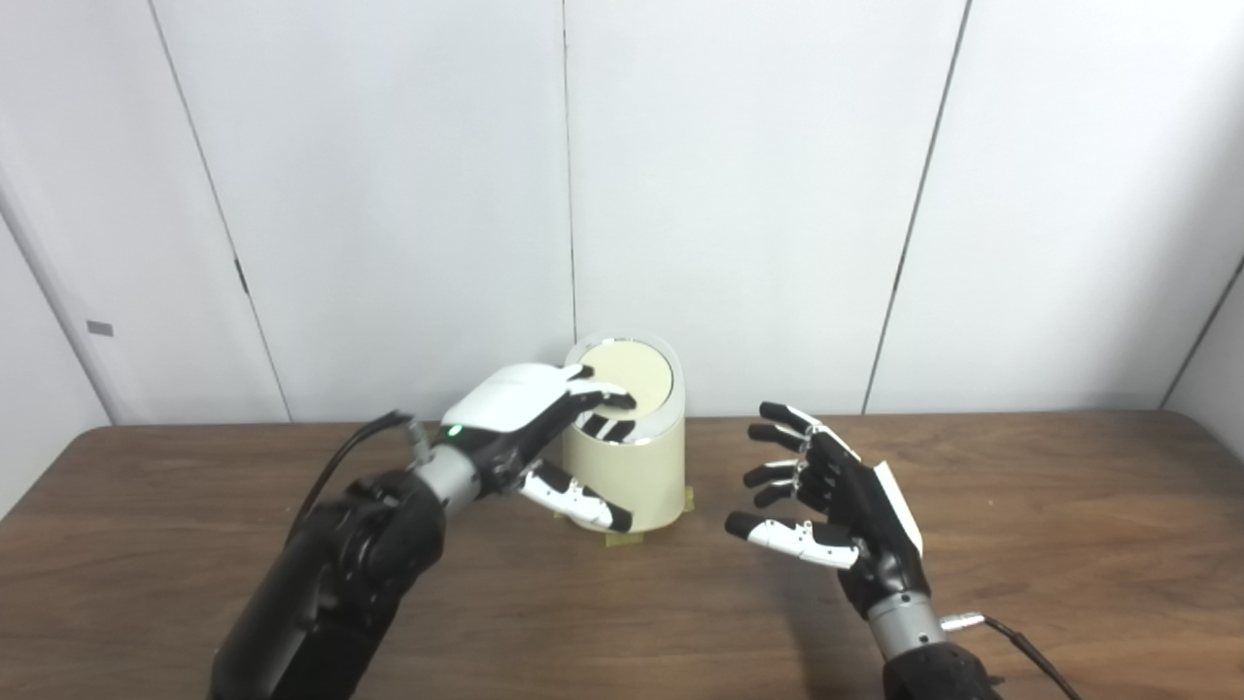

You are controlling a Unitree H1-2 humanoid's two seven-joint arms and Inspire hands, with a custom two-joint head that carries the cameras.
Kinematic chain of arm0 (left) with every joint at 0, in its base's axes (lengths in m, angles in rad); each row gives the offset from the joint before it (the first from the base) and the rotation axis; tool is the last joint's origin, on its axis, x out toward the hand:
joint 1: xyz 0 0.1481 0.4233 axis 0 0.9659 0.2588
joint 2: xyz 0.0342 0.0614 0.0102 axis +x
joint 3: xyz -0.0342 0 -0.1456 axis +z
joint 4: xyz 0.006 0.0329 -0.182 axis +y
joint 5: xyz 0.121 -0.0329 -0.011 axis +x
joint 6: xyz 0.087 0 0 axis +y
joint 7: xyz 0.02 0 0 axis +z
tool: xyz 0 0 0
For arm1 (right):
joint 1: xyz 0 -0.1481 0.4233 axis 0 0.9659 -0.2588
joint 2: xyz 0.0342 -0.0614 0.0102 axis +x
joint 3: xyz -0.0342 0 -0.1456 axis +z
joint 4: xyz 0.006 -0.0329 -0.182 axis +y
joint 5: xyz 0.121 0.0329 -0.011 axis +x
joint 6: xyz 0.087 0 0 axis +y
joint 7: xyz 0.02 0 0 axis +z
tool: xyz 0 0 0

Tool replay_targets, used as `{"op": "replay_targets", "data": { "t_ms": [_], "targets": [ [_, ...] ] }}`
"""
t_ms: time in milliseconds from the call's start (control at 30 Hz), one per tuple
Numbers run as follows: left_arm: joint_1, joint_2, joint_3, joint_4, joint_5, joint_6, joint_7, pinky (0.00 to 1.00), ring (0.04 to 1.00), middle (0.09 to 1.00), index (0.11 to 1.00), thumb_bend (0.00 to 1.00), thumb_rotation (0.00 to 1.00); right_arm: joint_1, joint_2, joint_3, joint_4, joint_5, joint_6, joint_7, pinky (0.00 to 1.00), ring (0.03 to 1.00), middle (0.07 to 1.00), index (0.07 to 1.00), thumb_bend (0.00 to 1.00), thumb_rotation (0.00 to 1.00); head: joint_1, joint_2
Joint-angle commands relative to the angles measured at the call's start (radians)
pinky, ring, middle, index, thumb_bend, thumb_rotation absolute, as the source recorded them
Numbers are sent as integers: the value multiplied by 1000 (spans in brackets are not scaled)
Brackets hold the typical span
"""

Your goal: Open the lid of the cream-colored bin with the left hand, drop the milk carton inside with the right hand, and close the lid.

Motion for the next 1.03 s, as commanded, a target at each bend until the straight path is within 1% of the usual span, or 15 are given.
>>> {"op": "replay_targets", "data": {
  "t_ms": [0, 33, 67, 100, 133, 267, 367, 400, 467, 500, 567, 633, 700, 833, 1000],
  "targets": [
    [-18, -2, 61, -5, -58, 4, 78, 1000, 970, 914, 893, 841, 377, -35, -1, -3, -41, -3, -22, -7, 452, 565, 753, 779, 675, 190, 1, 2],
    [-8, -7, 81, -9, -80, 15, 85, 990, 978, 928, 906, 833, 372, -35, -3, -3, -42, -6, -20, -8, 452, 563, 754, 778, 674, 193, 1, 2],
    [1, -12, 99, -13, -102, 28, 86, 945, 977, 935, 915, 829, 361, -35, -4, -3, -42, -7, -18, -8, 454, 561, 755, 779, 669, 188, 1, 2],
    [12, -15, 117, -13, -132, 36, 88, 870, 972, 941, 922, 832, 358, -35, -5, -4, -42, -5, -17, -8, 449, 558, 755, 778, 663, 168, 1, 3],
    [24, -19, 133, -10, -160, 36, 94, 838, 968, 946, 928, 834, 360, -34, -5, -6, -42, -1, -16, -7, 448, 556, 756, 777, 659, 150, 2, 4],
    [86, -39, 186, 14, -256, 0, 147, 837, 936, 939, 945, 846, 381, -33, -10, -5, -42, 1, -12, -5, 436, 552, 758, 780, 668, 148, 1, 5],
    [128, -57, 212, 29, -322, -38, 188, 835, 907, 918, 932, 844, 365, -33, -12, -7, -40, 8, -16, -2, 446, 545, 750, 780, 669, 146, 1, 8],
    [146, -69, 225, 32, -350, -47, 200, 793, 871, 889, 913, 826, 342, -33, -12, -8, -39, 14, -17, -1, 465, 546, 744, 777, 672, 113, 3, 9],
    [180, -89, 244, 42, -397, -65, 222, 762, 826, 851, 885, 800, 321, -33, -13, -8, -33, 17, -23, 0, 477, 554, 739, 775, 688, 100, 5, 9],
    [192, -95, 248, 46, -411, -67, 227, 737, 796, 824, 863, 791, 305, -33, -13, -9, -32, 19, -23, 0, 481, 560, 738, 773, 699, 93, 5, 9],
    [213, -104, 253, 60, -436, -79, 239, 732, 768, 789, 842, 775, 286, -31, -10, -9, -31, 30, -26, 3, 488, 574, 740, 771, 710, 55, 4, 9],
    [231, -112, 257, 80, -463, -104, 250, 691, 720, 744, 816, 765, 257, -30, -13, -6, -29, 32, -30, 5, 488, 589, 746, 773, 718, 24, 1, 11],
    [245, -119, 262, 101, -490, -132, 257, 638, 683, 715, 800, 758, 232, -29, -17, -2, -30, 28, -30, 8, 489, 601, 751, 777, 728, 19, -1, 12],
    [265, -125, 261, 132, -518, -165, 272, 606, 655, 696, 793, 740, 230, -26, -21, 3, -30, 19, -29, 8, 477, 611, 756, 784, 740, 42, -5, 15],
    [285, -136, 254, 148, -534, -186, 286, 624, 667, 705, 794, 729, 223, -19, -22, 3, -33, 17, -29, 7, 466, 604, 752, 778, 748, 71, -13, 26]
  ]
}}
